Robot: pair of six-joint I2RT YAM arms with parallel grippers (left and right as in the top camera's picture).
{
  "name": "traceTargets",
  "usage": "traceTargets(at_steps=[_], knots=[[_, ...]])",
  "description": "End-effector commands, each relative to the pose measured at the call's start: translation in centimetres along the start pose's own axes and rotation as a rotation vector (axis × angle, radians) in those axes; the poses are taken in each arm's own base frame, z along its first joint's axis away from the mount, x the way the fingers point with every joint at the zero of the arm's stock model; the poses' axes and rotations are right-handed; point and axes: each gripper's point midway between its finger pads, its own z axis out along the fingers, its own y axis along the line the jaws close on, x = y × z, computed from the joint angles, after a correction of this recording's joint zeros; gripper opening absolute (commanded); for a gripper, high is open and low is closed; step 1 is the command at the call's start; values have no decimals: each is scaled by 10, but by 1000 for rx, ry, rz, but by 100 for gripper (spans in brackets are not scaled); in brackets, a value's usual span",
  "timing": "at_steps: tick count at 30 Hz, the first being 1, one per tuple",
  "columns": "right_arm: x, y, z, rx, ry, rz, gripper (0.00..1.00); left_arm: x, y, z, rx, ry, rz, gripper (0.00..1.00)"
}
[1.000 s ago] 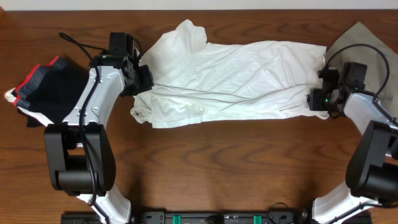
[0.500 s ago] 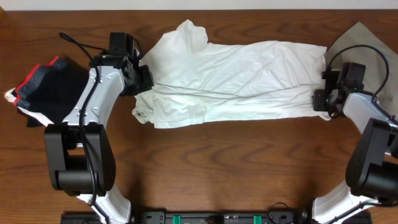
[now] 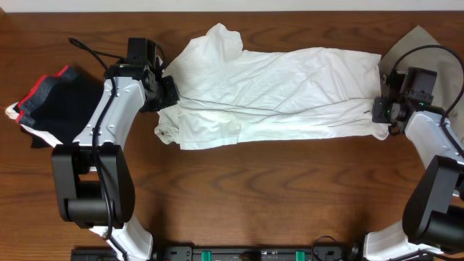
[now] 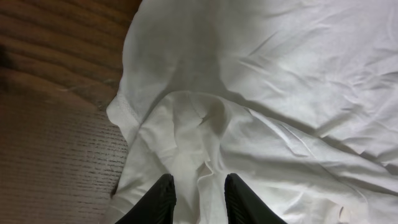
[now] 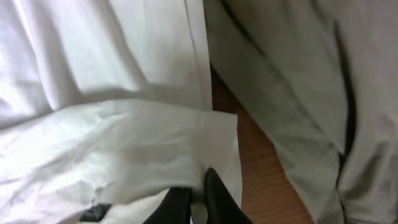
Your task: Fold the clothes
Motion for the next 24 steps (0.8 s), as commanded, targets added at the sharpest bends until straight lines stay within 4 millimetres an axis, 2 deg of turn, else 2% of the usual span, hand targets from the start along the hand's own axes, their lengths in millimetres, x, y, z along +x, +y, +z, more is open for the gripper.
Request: traceTargets(at_steps=[1, 4, 9, 24], knots=[[-15, -15, -6, 74, -49, 69, 7, -3, 3, -2, -12, -9, -13, 29], [-25, -34, -8, 159, -102, 189, 8, -3, 3, -2, -12, -8, -13, 29], [-43, -29, -9, 102, -178, 221, 8, 2, 4, -2, -17, 10, -15, 29], [-38, -25, -8, 90, -154, 213, 7, 11, -22, 3, 69, 42, 18, 30]])
